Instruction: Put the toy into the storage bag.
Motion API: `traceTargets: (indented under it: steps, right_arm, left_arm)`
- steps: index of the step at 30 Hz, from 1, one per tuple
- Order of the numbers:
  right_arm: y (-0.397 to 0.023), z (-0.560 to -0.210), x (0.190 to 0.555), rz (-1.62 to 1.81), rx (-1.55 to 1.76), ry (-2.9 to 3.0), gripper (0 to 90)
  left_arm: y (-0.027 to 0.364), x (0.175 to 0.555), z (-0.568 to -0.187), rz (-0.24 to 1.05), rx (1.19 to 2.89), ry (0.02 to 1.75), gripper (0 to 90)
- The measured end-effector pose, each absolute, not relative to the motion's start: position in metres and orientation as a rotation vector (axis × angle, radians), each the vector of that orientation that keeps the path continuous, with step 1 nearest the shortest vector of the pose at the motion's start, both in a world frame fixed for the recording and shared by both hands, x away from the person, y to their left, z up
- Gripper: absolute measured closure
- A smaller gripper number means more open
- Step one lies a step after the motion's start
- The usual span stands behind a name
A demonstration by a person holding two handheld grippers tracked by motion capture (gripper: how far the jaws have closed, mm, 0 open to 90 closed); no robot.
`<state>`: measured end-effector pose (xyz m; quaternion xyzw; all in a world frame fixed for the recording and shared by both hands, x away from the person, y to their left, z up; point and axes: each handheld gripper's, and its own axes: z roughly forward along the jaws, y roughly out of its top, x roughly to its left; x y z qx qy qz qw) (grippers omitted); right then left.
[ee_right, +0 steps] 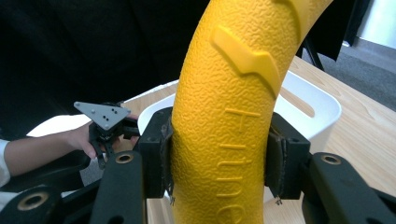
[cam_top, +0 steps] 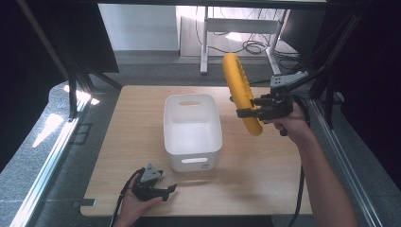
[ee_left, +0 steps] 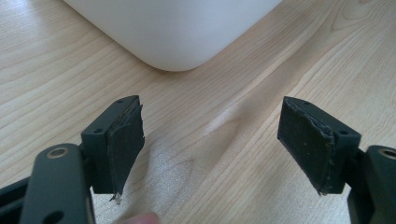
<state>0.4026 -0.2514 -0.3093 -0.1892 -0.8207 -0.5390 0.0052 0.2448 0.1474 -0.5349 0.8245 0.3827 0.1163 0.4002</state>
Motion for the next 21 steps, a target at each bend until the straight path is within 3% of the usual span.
traceTargets:
  steps: [21]
  right_arm:
    - [-0.226,-0.293,0.402,-1.713,-0.507,-2.556,50.1]
  left_arm:
    - [0.149,0.245,-0.535,0.294,2.085,0.969,22.8]
